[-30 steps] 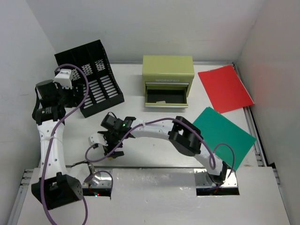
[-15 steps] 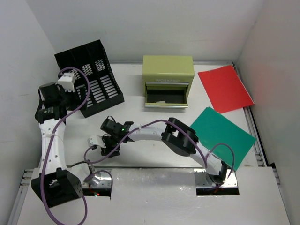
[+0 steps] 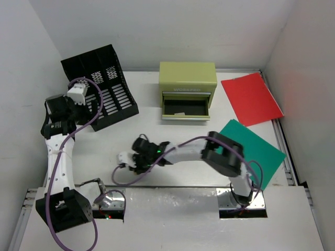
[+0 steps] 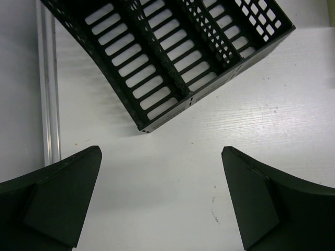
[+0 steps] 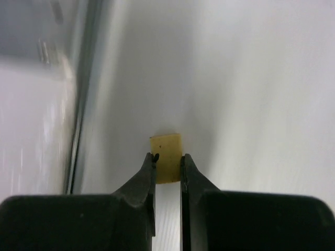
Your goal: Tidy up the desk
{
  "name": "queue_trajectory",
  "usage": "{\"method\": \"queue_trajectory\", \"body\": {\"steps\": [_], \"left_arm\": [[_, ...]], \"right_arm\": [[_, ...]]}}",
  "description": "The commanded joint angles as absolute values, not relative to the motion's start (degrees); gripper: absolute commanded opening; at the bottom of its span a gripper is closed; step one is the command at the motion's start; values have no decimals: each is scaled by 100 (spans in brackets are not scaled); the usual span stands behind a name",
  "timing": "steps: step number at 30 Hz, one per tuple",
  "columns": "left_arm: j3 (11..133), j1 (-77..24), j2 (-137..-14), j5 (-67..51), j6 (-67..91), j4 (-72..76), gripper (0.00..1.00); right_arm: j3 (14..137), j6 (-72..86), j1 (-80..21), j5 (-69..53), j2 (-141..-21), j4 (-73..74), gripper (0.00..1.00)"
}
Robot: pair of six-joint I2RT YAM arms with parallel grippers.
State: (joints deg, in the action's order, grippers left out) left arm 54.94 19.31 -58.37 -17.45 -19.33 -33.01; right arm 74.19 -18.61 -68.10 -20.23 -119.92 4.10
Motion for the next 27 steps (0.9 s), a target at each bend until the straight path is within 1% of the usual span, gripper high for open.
{"method": "queue_trajectory", "body": {"steps": [1, 2, 3, 4, 5, 6, 9, 11, 13, 19, 20, 22, 23, 25, 26, 27], "left_arm": [[5362, 1995, -5678, -2004, -2180, -3032, 100], [5327, 1995, -5686, -2065, -2206, -3024, 100], [5274, 1995, -5704, -2109, -2223, -3015, 100], [5256, 1995, -5730, -2153, -2224, -3023, 100], [5238, 1995, -5783, -2223, -2232, -3050, 100], [5256, 1986, -5809, -2250, -2250, -3076, 100], [5282, 1995, -5845, -2268, -2302, -3146, 100], [5265, 1995, -5827, -2268, -2320, -3138, 100], [5247, 1995, -5818, -2276, -2329, -3111, 100], [5247, 1995, -5836, -2303, -2347, -3111, 100], [5247, 1995, -5836, -2311, -2347, -3120, 100], [5238, 1995, -5836, -2320, -2355, -3129, 100], [5238, 1995, -5836, -2338, -2355, -3146, 100], [5230, 2004, -5836, -2373, -2382, -3199, 100], [5229, 1995, -5836, -2382, -2399, -3199, 100], [5229, 1995, -5836, -2399, -2408, -3208, 100]], "right_arm": [[6302, -977, -6408, -1099, -10296, -712, 0], [6006, -784, -6077, -429, -9996, -816, 0], [5951, -617, -5812, -222, -9567, -730, 0], [5924, -450, -5557, -63, -9397, -616, 0], [5793, -257, -5033, 391, -9274, -580, 0], [5731, -220, -4784, 691, -9142, -580, 0], [6037, -79, -3887, 1430, -9359, -45, 0], [6300, -96, -3457, 1424, -9719, 26, 0], [6581, -385, -3305, 1450, -10079, 149, 0], [7127, -923, -3085, 1765, -10608, 263, 0], [7267, -949, -3041, 1801, -10704, 368, 4], [7435, -1010, -3015, 1863, -10758, 561, 8], [7453, -1028, -3015, 1889, -10775, 606, 16], [7462, -1054, -3006, 1864, -10775, 694, 22], [7462, -1072, -3006, 1811, -10775, 720, 31], [7462, -1072, -3015, 1741, -10775, 756, 36]]}}
